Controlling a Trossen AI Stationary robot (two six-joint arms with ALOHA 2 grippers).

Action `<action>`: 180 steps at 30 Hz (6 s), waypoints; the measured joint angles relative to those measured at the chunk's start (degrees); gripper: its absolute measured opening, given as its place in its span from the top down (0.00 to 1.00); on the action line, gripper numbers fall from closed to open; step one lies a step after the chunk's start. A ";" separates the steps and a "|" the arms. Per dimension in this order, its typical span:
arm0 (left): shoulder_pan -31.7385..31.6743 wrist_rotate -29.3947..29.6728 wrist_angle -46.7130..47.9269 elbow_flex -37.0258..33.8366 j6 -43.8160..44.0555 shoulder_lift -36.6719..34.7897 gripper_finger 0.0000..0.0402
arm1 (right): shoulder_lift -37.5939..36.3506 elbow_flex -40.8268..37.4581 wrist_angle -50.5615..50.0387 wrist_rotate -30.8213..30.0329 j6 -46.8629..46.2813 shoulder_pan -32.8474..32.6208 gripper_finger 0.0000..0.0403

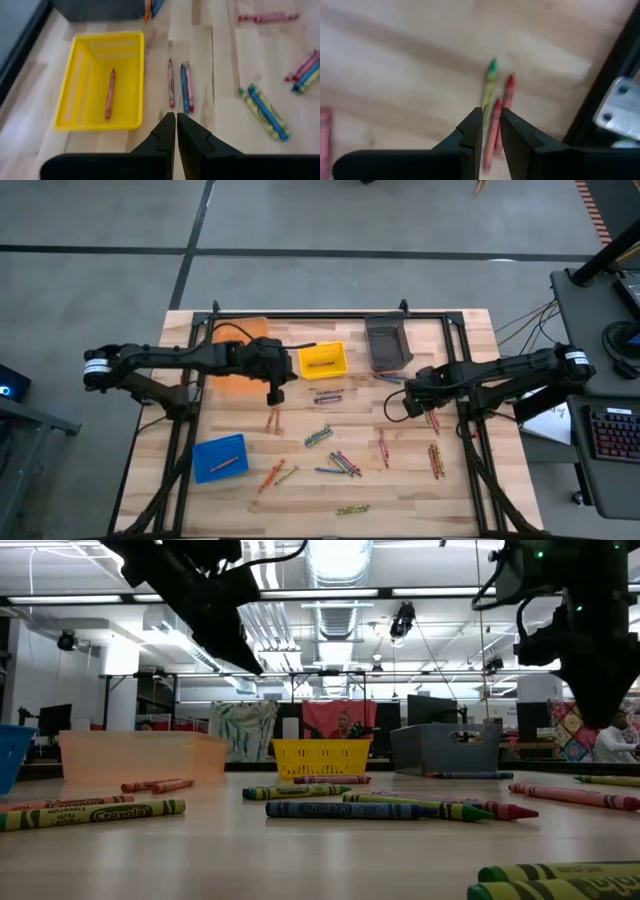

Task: Sort crayons
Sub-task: Put the red crayon into the yellow bin

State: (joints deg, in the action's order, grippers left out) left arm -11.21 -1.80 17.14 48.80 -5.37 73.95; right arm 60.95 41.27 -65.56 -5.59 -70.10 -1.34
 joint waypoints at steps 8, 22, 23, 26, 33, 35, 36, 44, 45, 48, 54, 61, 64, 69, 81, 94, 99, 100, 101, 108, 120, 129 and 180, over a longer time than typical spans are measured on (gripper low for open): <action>0.03 -0.02 -3.83 -1.71 1.86 -0.02 1.00 | 0.41 -1.03 -1.76 6.32 -1.58 3.33 0.85; -0.03 0.33 -8.07 -0.69 1.05 -0.02 1.00 | 12.78 -0.72 -0.05 4.22 6.15 10.98 0.85; -0.03 0.33 -7.98 -0.46 0.68 -0.02 1.00 | 13.39 -0.58 -0.06 4.49 7.98 11.59 0.85; -0.03 0.35 -7.69 0.48 -0.08 -0.02 1.00 | 14.32 0.01 0.13 4.52 12.06 12.95 0.85; -0.12 0.37 -6.19 1.72 -1.58 -0.02 1.00 | 12.26 0.53 -0.17 4.51 13.73 14.64 0.85; -0.12 0.37 -6.22 1.76 -1.66 -0.02 1.00 | 11.92 0.46 -0.18 4.51 13.77 14.80 0.85; -0.12 0.45 -6.14 1.76 -1.65 -0.03 1.00 | 11.87 0.46 -0.24 4.49 13.77 14.80 0.85; -0.14 0.87 -5.98 1.46 -1.66 -0.04 1.00 | 11.85 0.46 -0.19 4.53 13.48 14.80 0.85; -0.14 0.90 -5.78 1.41 -1.64 -0.02 1.00 | 11.85 0.46 -0.19 4.51 13.46 14.80 0.85; -0.14 0.90 -5.56 1.39 -1.28 -0.03 1.00 | 11.85 0.45 -0.19 4.51 13.27 14.79 0.85; -0.12 0.92 -5.20 1.22 -1.20 -0.02 1.00 | 11.87 0.44 -0.17 4.51 13.20 14.77 0.85; -0.13 0.94 -5.24 1.22 -1.00 -0.02 1.00 | 11.87 0.61 0.87 4.53 13.13 14.73 0.85; -0.14 0.94 -5.29 1.22 -1.00 -0.02 1.00 | 11.87 0.68 2.73 4.11 13.15 14.75 0.85; -0.14 0.87 -5.69 1.20 -2.78 -0.44 1.00 | 11.87 0.68 6.12 4.08 13.15 14.77 0.85; -5.94 -0.74 -5.60 0.85 -11.15 -3.72 1.00 | 11.87 0.72 -5.70 12.25 11.64 19.11 0.85; -10.28 -0.76 -6.20 0.85 -10.98 -3.72 1.00 | 11.98 0.30 1.68 13.25 15.67 19.28 0.86; -10.31 -0.78 -6.66 0.85 -12.39 -3.72 1.00 | 11.98 0.35 1.77 11.60 13.94 19.28 0.87; -10.35 -0.79 -6.97 0.85 -12.77 -3.72 1.00 | 11.98 0.36 1.78 11.69 13.64 19.28 0.87; -10.43 -0.79 -7.27 0.85 -13.08 -3.72 1.00 | 11.98 0.35 1.79 11.74 13.50 19.32 0.86; -12.19 -0.81 -7.80 0.80 -13.77 -3.72 1.00 | 11.98 0.32 1.40 13.32 10.08 19.58 0.72; -14.58 -0.79 -8.18 0.71 -13.48 -3.72 1.00 | 15.79 -0.83 1.82 11.66 9.18 21.53 0.61; -14.57 -0.81 -8.21 0.61 -13.69 -3.69 1.00 | 22.38 -0.89 1.99 11.57 10.14 21.51 0.65; -12.59 -0.86 -13.53 -0.68 2.95 -14.69 1.00 | 7.44 17.49 1.33 -9.14 21.71 20.89 0.98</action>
State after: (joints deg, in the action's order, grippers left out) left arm -23.80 -2.67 3.62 48.12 -2.42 59.27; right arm 68.39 58.76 -64.24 -14.74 -48.39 19.55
